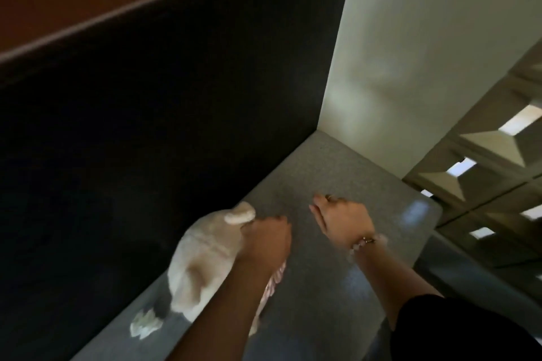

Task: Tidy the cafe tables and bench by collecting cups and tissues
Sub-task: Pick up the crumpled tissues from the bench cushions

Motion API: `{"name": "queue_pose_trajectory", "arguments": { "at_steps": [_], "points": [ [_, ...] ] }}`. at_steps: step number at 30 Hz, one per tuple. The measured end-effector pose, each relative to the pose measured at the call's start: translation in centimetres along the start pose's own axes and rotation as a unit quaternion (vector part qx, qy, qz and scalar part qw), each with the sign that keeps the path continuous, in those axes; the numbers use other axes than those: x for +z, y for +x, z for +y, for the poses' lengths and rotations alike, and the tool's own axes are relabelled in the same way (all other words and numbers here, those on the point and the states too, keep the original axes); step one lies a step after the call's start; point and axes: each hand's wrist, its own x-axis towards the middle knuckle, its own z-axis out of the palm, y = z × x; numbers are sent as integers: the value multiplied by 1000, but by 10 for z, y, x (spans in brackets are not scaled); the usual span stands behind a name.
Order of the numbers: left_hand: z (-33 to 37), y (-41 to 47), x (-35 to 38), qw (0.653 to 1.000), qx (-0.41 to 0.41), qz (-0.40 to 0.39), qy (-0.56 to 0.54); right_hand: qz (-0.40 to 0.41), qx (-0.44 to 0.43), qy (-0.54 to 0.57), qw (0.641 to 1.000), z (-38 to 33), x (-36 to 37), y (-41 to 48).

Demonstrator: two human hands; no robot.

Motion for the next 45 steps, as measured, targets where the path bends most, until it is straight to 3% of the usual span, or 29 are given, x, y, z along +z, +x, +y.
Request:
{"name": "queue_pose_trajectory", "arguments": {
  "at_steps": [2,7,14,17,21,36,45],
  "points": [
    [-14,-33,-9,999,22,-42,4,11,31,-17,999,-27,-18,-26],
    [-46,-118,-31,997,67,-28,32,59,78,18,995,-100,-39,-93],
    [-56,-197,-42,992,90,78,27,63,120,32,990,-161,-56,-171],
    [-49,-208,-44,994,96,50,29,58,129,30,990,-169,-60,-188],
    [-40,-211,-48,987,114,105,45,61,130,38,989,-170,-66,-202],
    [-29,-217,-90,983,125,78,109,86,104,67,989,-146,-81,-193],
    [-39,-261,-50,993,96,58,42,87,147,45,984,-171,-48,-232]
  ]
}}
